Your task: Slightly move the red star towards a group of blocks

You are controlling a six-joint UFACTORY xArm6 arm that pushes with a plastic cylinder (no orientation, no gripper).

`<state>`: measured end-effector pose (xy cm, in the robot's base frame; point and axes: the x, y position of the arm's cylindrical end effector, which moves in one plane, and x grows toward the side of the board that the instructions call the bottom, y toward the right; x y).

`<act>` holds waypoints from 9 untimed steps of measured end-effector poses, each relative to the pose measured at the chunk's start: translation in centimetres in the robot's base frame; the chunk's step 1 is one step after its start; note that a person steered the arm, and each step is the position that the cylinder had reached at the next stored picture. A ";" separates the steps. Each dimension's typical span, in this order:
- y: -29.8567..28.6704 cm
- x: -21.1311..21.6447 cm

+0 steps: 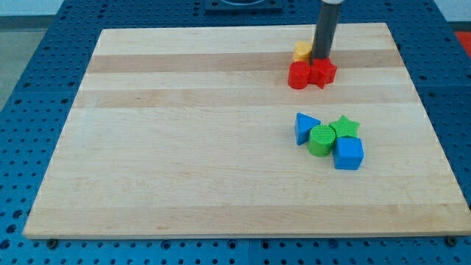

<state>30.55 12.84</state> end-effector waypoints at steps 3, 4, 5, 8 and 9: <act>4.8 -0.2; 9.0 -0.6; 8.5 -1.0; 5.4 -4.5; 4.5 -3.1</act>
<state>27.48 17.36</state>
